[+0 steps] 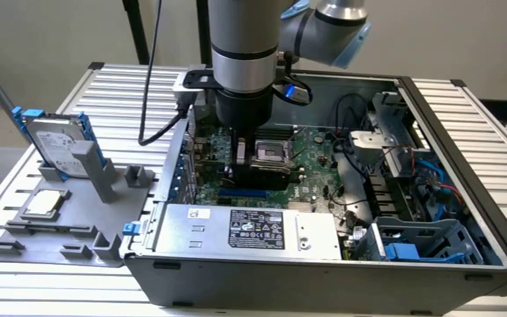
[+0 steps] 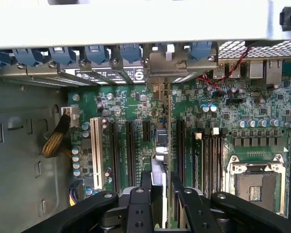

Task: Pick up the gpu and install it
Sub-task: 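Insert the gpu into the slot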

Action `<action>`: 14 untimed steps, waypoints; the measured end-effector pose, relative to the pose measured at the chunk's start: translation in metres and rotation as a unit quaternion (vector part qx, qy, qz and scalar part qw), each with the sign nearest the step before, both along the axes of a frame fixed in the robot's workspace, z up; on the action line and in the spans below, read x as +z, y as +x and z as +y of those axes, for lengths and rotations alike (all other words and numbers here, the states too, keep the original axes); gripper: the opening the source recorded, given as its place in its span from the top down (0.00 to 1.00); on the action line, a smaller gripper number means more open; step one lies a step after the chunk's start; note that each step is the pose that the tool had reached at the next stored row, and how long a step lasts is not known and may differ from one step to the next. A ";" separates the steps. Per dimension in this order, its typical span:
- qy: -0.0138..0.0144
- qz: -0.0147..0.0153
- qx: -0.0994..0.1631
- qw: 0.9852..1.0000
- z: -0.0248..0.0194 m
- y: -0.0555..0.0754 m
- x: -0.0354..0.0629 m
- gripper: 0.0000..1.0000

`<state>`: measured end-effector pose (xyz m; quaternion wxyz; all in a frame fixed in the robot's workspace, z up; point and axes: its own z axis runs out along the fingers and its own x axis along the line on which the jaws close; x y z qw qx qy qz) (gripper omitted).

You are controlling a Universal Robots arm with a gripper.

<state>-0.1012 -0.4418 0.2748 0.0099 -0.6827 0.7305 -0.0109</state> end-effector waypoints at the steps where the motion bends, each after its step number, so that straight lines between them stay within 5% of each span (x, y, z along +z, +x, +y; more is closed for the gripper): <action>1: 0.000 0.000 0.000 1.000 0.0000 0.000 -0.0002 0.73; 14: 0.000 -0.001 0.007 1.000 0.0023 -0.003 -0.0039 0.73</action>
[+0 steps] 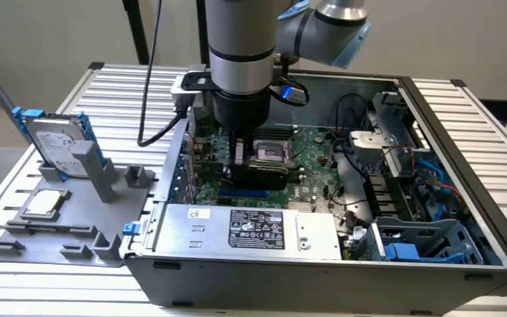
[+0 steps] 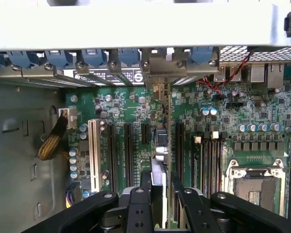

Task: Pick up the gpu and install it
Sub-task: 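Insert the gpu into the slot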

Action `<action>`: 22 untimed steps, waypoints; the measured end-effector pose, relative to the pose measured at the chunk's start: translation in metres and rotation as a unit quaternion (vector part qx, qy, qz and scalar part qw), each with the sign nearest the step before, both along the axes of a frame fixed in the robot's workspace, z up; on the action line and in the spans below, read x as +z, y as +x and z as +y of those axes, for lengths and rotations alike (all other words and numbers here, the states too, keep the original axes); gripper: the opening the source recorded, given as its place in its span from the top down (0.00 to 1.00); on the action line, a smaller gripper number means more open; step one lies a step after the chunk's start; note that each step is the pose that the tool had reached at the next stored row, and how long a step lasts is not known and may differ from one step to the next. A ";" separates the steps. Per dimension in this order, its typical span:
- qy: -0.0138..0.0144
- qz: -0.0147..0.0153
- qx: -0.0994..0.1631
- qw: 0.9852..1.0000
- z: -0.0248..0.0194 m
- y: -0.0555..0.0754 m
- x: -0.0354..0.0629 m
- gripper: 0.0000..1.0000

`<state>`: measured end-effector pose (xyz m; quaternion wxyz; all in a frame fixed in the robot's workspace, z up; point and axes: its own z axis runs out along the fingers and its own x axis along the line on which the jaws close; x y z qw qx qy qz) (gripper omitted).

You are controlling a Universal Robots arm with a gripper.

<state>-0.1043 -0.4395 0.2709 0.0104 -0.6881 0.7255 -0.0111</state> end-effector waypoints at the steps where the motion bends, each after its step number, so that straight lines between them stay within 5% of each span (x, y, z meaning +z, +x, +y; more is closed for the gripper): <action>1: 0.000 0.000 0.000 1.000 0.0002 0.000 -0.0002 0.73; 22: 0.000 0.000 0.000 1.000 0.0010 -0.004 -0.0121 0.73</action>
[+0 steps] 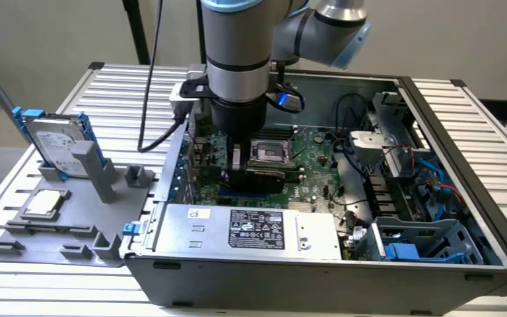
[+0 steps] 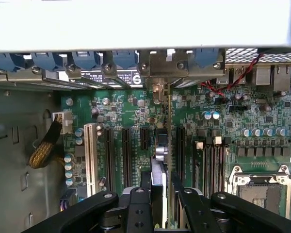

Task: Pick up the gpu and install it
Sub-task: 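Insert the gpu into the slot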

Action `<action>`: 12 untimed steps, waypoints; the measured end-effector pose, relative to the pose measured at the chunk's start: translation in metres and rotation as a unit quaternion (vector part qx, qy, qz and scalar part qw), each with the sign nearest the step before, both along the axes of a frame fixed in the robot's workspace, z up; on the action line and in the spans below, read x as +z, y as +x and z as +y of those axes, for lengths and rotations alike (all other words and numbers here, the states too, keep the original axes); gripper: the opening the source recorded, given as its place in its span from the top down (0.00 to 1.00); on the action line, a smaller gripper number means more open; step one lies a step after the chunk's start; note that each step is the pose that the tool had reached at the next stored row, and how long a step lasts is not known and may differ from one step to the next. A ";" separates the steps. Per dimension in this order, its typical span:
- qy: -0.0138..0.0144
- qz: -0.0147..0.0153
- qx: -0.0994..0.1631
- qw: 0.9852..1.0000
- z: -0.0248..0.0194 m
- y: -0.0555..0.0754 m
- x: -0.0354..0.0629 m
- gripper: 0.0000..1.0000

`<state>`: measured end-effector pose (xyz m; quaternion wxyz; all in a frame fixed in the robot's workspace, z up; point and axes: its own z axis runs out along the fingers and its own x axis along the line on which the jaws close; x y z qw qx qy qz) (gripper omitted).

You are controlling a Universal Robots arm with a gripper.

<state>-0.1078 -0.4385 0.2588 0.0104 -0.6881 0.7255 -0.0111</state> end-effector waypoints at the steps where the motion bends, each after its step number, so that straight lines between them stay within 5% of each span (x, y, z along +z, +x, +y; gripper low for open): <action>1: 0.000 0.000 0.000 1.000 0.0000 0.000 -0.0006 0.73; 12: 0.000 0.000 0.000 1.000 0.0006 0.000 -0.0030 0.73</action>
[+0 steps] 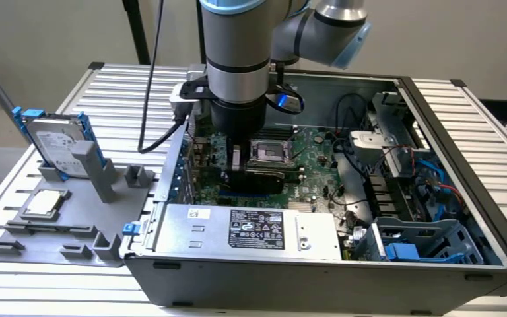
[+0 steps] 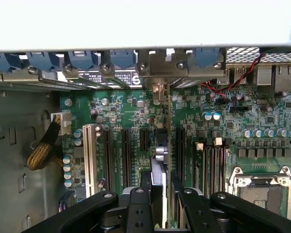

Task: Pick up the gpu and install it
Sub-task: 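Insert the gpu into the slot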

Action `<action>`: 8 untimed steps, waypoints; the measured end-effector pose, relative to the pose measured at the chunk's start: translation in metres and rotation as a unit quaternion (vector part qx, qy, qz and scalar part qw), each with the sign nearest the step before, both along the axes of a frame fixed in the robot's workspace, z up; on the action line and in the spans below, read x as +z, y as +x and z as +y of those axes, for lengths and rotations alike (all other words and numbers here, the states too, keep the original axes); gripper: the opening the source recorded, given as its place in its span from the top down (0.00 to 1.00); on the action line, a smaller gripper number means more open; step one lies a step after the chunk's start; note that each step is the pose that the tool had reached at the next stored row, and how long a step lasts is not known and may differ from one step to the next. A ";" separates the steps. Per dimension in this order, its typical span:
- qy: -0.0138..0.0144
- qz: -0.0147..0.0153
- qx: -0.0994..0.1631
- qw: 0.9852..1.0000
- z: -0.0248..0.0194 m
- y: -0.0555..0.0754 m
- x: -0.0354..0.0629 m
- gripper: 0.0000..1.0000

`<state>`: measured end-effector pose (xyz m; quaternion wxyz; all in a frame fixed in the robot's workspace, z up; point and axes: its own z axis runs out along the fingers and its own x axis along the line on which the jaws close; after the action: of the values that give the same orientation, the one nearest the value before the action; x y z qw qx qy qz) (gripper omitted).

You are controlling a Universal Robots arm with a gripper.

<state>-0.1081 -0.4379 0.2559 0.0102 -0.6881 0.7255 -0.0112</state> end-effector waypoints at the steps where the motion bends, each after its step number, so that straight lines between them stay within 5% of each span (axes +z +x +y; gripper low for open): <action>1: 0.000 0.000 0.000 1.000 0.0001 0.000 -0.0002 0.73; 8: 0.000 0.000 0.000 1.000 0.0019 0.000 -0.0008 0.73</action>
<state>-0.1082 -0.4360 0.2550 0.0106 -0.6881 0.7255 -0.0111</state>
